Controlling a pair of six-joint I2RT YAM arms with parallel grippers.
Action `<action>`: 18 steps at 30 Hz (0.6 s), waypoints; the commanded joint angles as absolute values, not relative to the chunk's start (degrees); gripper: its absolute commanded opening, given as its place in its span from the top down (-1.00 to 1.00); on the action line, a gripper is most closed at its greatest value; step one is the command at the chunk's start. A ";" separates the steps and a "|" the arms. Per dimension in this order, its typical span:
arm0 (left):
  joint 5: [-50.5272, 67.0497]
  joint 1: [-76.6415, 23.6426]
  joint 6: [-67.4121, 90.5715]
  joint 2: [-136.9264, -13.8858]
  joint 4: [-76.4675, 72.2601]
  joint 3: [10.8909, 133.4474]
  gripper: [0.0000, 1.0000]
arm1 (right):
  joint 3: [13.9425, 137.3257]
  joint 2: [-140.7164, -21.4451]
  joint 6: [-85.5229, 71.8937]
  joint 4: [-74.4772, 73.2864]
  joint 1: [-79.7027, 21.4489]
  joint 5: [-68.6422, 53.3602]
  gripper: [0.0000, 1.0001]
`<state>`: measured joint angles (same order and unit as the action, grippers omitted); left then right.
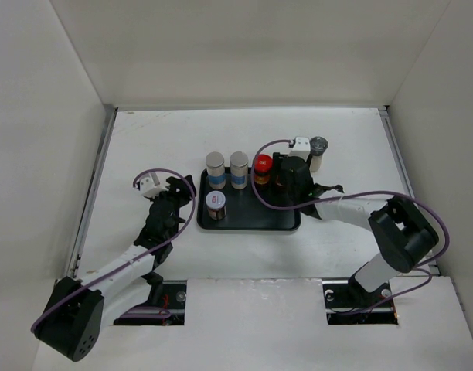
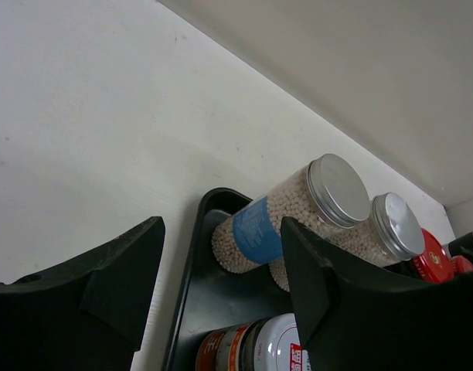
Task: Organize the condiment bottles
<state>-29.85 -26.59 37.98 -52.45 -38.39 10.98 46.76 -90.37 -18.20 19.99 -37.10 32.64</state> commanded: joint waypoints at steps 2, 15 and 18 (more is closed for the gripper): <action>-29.44 -26.41 38.50 -52.38 -42.01 10.90 -0.20 | 49.13 -89.48 -19.95 28.22 -36.78 33.49 -0.49; -29.88 -26.23 38.41 -51.07 -41.83 10.55 -0.20 | 44.39 -77.18 -20.04 19.95 -33.62 36.47 -0.85; -29.71 -25.97 38.41 -52.29 -42.01 10.63 -0.20 | 43.86 -75.50 -20.21 19.95 -30.64 37.27 -0.78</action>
<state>-29.76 -26.26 37.98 -52.29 -38.61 10.96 44.82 -77.17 -19.40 19.73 -33.01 34.81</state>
